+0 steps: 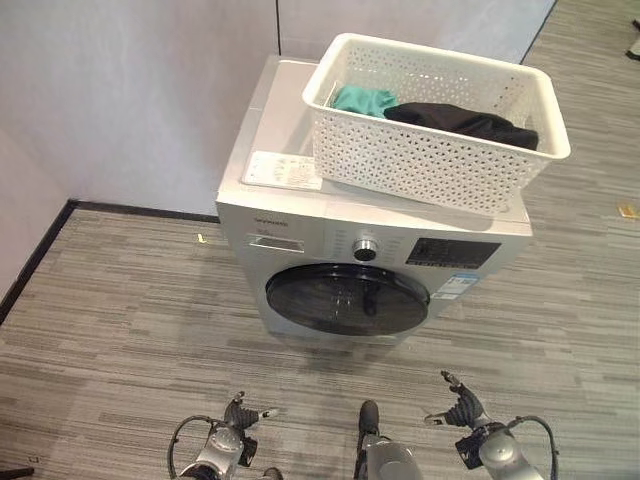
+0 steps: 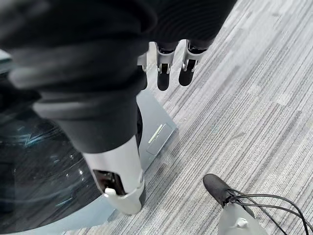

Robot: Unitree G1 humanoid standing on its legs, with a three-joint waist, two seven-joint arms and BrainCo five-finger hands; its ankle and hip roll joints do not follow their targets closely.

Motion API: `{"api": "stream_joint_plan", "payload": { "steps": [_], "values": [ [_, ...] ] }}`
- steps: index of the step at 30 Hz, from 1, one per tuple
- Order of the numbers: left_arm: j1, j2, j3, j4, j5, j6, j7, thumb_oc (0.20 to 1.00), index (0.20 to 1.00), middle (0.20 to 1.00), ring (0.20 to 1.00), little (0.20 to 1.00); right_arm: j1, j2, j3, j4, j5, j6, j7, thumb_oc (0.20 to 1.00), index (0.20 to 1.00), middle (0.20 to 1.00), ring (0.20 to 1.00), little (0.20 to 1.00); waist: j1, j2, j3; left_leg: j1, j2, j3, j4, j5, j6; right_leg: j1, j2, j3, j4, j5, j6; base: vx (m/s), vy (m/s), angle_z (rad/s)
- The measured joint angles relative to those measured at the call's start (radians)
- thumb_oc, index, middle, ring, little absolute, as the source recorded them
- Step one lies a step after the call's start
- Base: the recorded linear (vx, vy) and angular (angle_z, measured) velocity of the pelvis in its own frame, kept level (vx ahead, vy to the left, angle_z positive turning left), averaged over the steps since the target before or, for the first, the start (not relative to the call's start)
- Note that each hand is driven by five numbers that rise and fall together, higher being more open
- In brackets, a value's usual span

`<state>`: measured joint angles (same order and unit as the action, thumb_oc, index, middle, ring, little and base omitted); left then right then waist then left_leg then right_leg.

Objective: Grab the laundry basket,head to the washer,open it,put in the laundry and shut it.

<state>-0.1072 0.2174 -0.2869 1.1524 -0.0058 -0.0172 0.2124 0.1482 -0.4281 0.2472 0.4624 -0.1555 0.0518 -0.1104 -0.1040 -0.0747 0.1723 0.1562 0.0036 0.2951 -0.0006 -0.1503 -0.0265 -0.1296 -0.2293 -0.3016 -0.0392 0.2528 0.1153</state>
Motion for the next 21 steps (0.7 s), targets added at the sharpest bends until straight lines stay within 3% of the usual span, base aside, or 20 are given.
{"api": "stream_joint_plan", "payload": {
  "steps": [3, 4, 5, 6, 8, 9, 10, 11, 14, 17, 18, 21],
  "values": [
    [0.018, 0.035, 0.032, 0.007, 0.015, 0.003, 0.001, 1.0, 1.0, 1.0, 1.0, 1.0, -0.053, -0.003, -0.001, 0.029, -0.061, 0.011, -0.028, 1.0, 1.0, 1.0, 1.0, 1.0, 0.006, 0.009, 0.005, -0.04, 0.006, 0.018, 0.046, 0.002, 0.006, -0.025, -0.006, 0.038, -0.016, 0.099, -0.002, -0.19, -0.032, -0.24],
    [0.018, 0.034, 0.048, 0.008, 0.014, 0.004, 0.003, 1.0, 1.0, 1.0, 1.0, 1.0, -0.06, -0.008, -0.003, 0.034, -0.07, 0.017, -0.037, 1.0, 1.0, 1.0, 1.0, 1.0, 0.007, 0.023, 0.009, -0.052, 0.016, 0.01, 0.048, 0.004, 0.02, -0.027, -0.005, 0.063, 0.0, 0.084, 0.003, -0.05, -0.134, 0.55],
    [-0.01, 0.017, 0.064, -0.001, 0.013, 0.003, 0.007, 1.0, 1.0, 1.0, 1.0, 1.0, -0.057, -0.021, -0.011, 0.033, -0.098, 0.033, -0.046, 1.0, 1.0, 1.0, 1.0, 1.0, 0.013, 0.058, 0.015, -0.054, 0.041, -0.031, 0.038, 0.016, 0.034, -0.035, 0.006, 0.121, 0.122, -0.048, 0.007, -0.03, -0.188, 0.52],
    [-0.002, 0.025, 0.066, -0.003, 0.013, 0.002, 0.009, 1.0, 1.0, 1.0, 1.0, 1.0, -0.058, -0.02, -0.011, 0.024, -0.105, 0.033, -0.046, 1.0, 1.0, 1.0, 1.0, 1.0, 0.029, 0.062, 0.007, -0.049, 0.042, -0.035, 0.026, 0.023, 0.029, -0.022, 0.003, 0.119, 0.128, -0.056, 0.012, -0.02, -0.264, 0.49],
    [0.015, 0.014, 0.088, -0.006, 0.012, 0.002, 0.011, 1.0, 1.0, 1.0, 1.0, 1.0, -0.083, -0.026, -0.016, 0.036, -0.117, 0.034, -0.063, 1.0, 1.0, 1.0, 1.0, 1.0, 0.074, 0.076, -0.003, -0.06, 0.065, -0.051, 0.034, 0.035, 0.031, 0.013, -0.011, 0.156, 0.217, -0.189, 0.028, 0.0, -0.111, 0.26],
    [0.024, 0.013, 0.084, -0.026, 0.012, 0.001, 0.011, 1.0, 1.0, 1.0, 1.0, 1.0, -0.08, -0.035, -0.029, 0.026, -0.136, 0.036, -0.065, 1.0, 1.0, 1.0, 1.0, 1.0, 0.089, 0.077, -0.017, -0.063, 0.068, -0.071, 0.023, 0.042, 0.02, 0.045, -0.011, 0.15, 0.18, -0.201, 0.044, -0.03, -0.133, 0.27],
    [0.045, 0.03, 0.083, -0.045, 0.012, -0.001, 0.011, 1.0, 1.0, 1.0, 1.0, 1.0, -0.088, -0.035, -0.03, 0.01, -0.137, 0.035, -0.07, 1.0, 1.0, 1.0, 1.0, 1.0, 0.112, 0.046, -0.027, -0.07, 0.05, -0.077, 0.015, 0.051, -0.001, 0.089, -0.028, 0.161, 0.102, -0.178, 0.041, -0.04, -0.217, 0.08],
    [0.054, 0.039, 0.09, -0.042, 0.005, 0.0, 0.012, 1.0, 1.0, 1.0, 1.0, 1.0, -0.135, -0.034, -0.025, 0.018, -0.146, 0.033, -0.075, 1.0, 1.0, 1.0, 1.0, 1.0, 0.123, 0.027, -0.024, -0.074, 0.061, -0.075, 0.011, 0.065, -0.018, 0.102, -0.027, 0.15, 0.067, -0.198, 0.062, -0.05, -0.366, -0.1],
    [0.104, 0.004, 0.127, -0.097, -0.067, -0.005, 0.012, 1.0, 1.0, 1.0, 1.0, 1.0, -0.192, -0.084, -0.046, 0.019, -0.176, 0.039, -0.11, 1.0, 1.0, 1.0, 1.0, 1.0, 0.13, 0.045, -0.032, -0.122, 0.127, -0.096, 0.002, 0.098, -0.059, 0.123, 0.055, 0.118, -0.05, -0.136, 0.023, 0.0, -0.211, 0.08],
    [0.112, -0.013, 0.113, -0.125, -0.076, -0.013, 0.008, 1.0, 1.0, 1.0, 1.0, 1.0, -0.19, -0.112, -0.052, 0.026, -0.176, 0.041, -0.112, 1.0, 1.0, 1.0, 1.0, 1.0, 0.129, 0.044, -0.032, -0.123, 0.155, -0.135, -0.022, 0.123, -0.068, 0.133, 0.08, 0.075, -0.05, -0.143, 0.011, -0.02, -0.097, 0.36],
    [0.125, -0.017, 0.104, -0.142, -0.075, -0.017, 0.001, 1.0, 1.0, 1.0, 1.0, 1.0, -0.197, -0.123, -0.052, 0.031, -0.177, 0.041, -0.118, 1.0, 1.0, 1.0, 1.0, 1.0, 0.131, 0.049, -0.029, -0.137, 0.164, -0.153, -0.027, 0.136, -0.085, 0.132, 0.089, 0.058, -0.059, -0.143, 0.008, -0.08, -0.096, 0.36],
    [0.128, -0.018, 0.078, -0.194, -0.076, -0.031, -0.005, 1.0, 1.0, 1.0, 1.0, 1.0, -0.222, -0.131, -0.049, 0.082, -0.177, 0.04, -0.136, 1.0, 1.0, 1.0, 1.0, 1.0, 0.131, 0.059, -0.023, -0.161, 0.157, -0.196, -0.044, 0.162, -0.091, 0.128, 0.086, 0.017, -0.059, -0.142, 0.005, -0.06, -0.043, 0.42]
  ]
}}
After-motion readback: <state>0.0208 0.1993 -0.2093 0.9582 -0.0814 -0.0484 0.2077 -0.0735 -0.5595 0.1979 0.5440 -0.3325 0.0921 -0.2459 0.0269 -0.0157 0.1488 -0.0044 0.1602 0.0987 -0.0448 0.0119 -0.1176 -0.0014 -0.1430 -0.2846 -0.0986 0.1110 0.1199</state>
